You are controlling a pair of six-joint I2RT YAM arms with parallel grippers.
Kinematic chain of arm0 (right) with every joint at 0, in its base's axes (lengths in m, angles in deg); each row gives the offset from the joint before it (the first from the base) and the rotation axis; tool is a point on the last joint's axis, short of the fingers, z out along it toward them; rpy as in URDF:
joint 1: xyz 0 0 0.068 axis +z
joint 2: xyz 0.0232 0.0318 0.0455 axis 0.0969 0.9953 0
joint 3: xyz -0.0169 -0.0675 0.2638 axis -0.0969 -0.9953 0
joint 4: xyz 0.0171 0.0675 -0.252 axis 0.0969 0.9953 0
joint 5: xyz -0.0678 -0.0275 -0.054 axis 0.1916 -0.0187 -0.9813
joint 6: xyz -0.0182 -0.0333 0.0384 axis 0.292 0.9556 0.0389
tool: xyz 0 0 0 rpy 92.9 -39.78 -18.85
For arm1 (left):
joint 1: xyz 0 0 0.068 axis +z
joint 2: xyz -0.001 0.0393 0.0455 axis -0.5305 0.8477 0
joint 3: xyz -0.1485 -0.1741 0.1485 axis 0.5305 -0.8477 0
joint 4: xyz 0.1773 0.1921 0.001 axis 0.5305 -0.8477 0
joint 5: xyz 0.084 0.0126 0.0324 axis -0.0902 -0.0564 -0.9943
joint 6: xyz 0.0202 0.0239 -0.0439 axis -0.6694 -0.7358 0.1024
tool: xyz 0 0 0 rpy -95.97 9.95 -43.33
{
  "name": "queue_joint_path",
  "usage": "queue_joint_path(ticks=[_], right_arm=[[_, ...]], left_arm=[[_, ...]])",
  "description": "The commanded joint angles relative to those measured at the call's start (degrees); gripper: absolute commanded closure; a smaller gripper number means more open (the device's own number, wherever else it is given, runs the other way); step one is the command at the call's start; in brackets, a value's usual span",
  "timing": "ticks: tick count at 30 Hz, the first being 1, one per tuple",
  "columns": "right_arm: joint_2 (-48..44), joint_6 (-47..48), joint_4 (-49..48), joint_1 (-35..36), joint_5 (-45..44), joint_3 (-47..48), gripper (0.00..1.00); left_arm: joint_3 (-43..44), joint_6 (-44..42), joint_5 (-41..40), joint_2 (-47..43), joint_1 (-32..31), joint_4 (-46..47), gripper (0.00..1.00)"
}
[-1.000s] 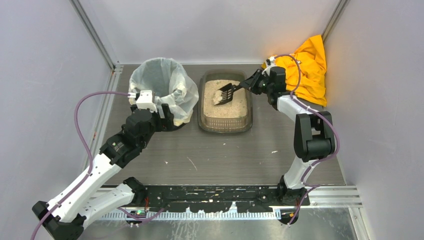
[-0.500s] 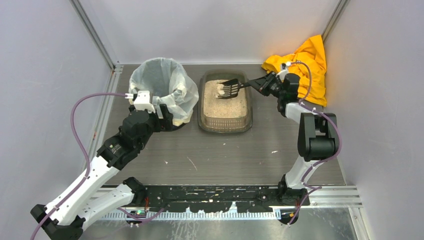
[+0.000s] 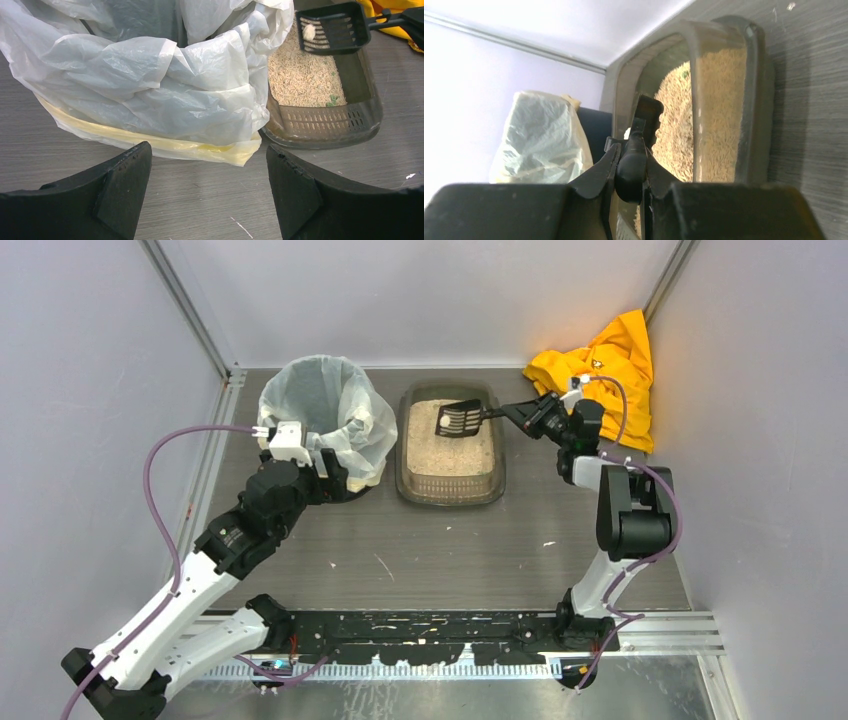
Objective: Clean the litter box
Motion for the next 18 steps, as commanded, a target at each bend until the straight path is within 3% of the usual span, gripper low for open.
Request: queue_joint_path(ticks=[1,6,12,18], right_arm=[[4.1,-14.0,-24.6,-2.4,1.9,-2.4,0.99],[9.3,-23.0,-37.6,-3.3,2.2,-2.9,0.99],[9.8,-21.1,-36.0,-0.7,0.2,-3.6,0.99],[1.9,-16.9,-25.4,-0.9,0.4,-2.8,0.99]], left_arm=[[1.3,0.3,0.2,-1.0,0.2,2.0,0.16],[1.4,0.3,0.2,-1.0,0.2,1.6,0.16],[2.2,0.3,1.0,0.3,0.2,1.6,0.16],[2.1,1.4,-1.6,-0.8,0.2,1.4,0.16]])
